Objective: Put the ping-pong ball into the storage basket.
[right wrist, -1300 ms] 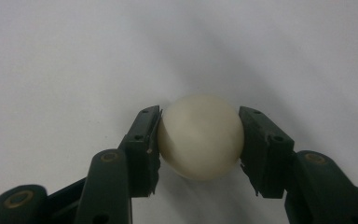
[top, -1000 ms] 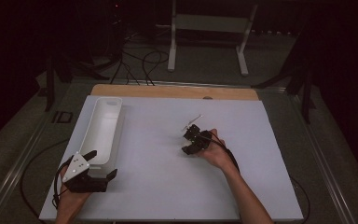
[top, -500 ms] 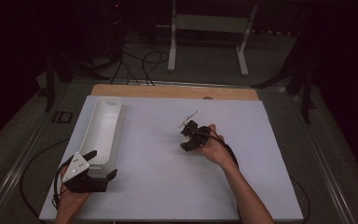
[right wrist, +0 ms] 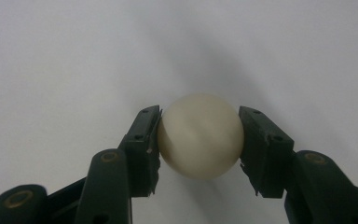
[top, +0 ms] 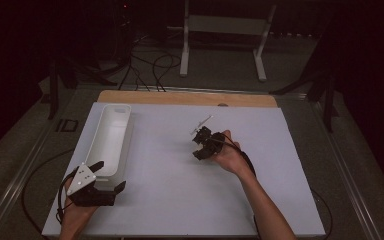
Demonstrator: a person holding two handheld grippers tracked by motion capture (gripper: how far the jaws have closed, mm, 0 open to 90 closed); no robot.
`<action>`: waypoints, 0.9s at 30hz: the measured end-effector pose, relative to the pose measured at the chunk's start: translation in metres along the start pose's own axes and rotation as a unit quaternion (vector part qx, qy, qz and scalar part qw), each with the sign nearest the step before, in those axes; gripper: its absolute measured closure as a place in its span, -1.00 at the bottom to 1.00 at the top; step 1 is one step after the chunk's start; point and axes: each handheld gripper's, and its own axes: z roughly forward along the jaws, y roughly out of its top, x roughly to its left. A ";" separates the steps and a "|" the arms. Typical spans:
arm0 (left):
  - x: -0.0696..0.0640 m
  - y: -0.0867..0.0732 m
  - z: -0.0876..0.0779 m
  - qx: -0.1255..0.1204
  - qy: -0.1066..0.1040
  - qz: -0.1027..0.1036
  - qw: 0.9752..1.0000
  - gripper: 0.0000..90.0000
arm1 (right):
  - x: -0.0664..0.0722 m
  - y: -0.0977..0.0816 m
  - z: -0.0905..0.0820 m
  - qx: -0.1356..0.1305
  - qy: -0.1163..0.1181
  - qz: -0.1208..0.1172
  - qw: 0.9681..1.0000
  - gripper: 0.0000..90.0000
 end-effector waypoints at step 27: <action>0.000 0.000 0.000 -0.001 -0.001 -0.001 1.000 -1.00 | 0.004 0.017 -0.013 -0.001 -0.003 -0.020 1.000 0.12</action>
